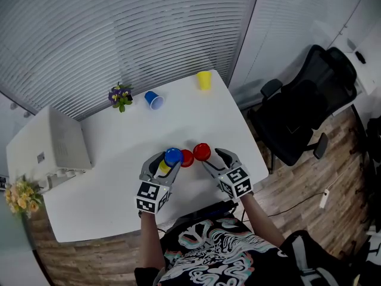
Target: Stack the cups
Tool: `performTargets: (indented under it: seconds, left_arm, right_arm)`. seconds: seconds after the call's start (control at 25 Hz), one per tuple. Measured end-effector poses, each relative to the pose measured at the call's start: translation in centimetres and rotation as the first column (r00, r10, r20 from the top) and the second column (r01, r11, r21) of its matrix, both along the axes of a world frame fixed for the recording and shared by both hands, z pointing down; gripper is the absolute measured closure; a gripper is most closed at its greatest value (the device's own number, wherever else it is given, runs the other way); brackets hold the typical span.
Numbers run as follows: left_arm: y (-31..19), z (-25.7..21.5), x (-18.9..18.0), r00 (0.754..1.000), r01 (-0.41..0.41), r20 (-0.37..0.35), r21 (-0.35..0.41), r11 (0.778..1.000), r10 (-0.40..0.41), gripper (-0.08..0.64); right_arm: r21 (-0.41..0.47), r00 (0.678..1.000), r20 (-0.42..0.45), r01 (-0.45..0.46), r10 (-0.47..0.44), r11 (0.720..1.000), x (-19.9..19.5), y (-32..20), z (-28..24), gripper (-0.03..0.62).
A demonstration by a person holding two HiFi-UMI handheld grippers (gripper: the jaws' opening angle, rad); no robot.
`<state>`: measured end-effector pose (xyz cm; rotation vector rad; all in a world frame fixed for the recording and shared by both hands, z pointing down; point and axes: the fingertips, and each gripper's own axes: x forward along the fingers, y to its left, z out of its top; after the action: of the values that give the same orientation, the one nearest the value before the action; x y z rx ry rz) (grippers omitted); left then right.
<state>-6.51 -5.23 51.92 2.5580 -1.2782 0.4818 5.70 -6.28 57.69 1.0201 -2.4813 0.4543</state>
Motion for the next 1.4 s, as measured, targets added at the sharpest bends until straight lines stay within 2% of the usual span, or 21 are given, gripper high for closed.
performTargets:
  seconds: [0.52, 0.72, 0.96, 1.16, 1.4]
  left_arm:
    - [-0.1, 0.3, -0.1, 1.000, 0.010, -0.019, -0.005, 1.000, -0.011, 0.330]
    - [0.1, 0.0, 0.0, 0.999, 0.004, -0.038, -0.004, 1.000, -0.004, 0.300]
    - [0.3, -1.7, -1.0, 0.991, 0.016, -0.133, 0.022, 1.000, -0.013, 0.272]
    - [0.2, -3.2, -2.9, 0.977, 0.040, -0.210, 0.054, 0.998, -0.028, 0.258]
    - [-0.9, -3.8, -5.3, 0.958, 0.096, -0.276, 0.056, 0.994, -0.077, 0.255]
  right_arm:
    - [-0.003, 1.000, 0.004, 0.005, -0.005, 1.000, 0.4, -0.1, 0.1, 0.341]
    - [-0.002, 1.000, 0.011, 0.007, -0.007, 1.000, 0.5, -0.2, -0.1, 0.336]
    - [0.015, 0.999, 0.024, 0.037, -0.038, 0.999, 0.5, -0.3, -1.9, 0.327]
    - [0.008, 0.989, 0.095, 0.112, -0.112, 0.994, -0.5, -0.5, -4.8, 0.322]
    - [0.068, 0.978, 0.108, 0.171, -0.178, 0.983, -1.6, -2.4, -8.1, 0.322]
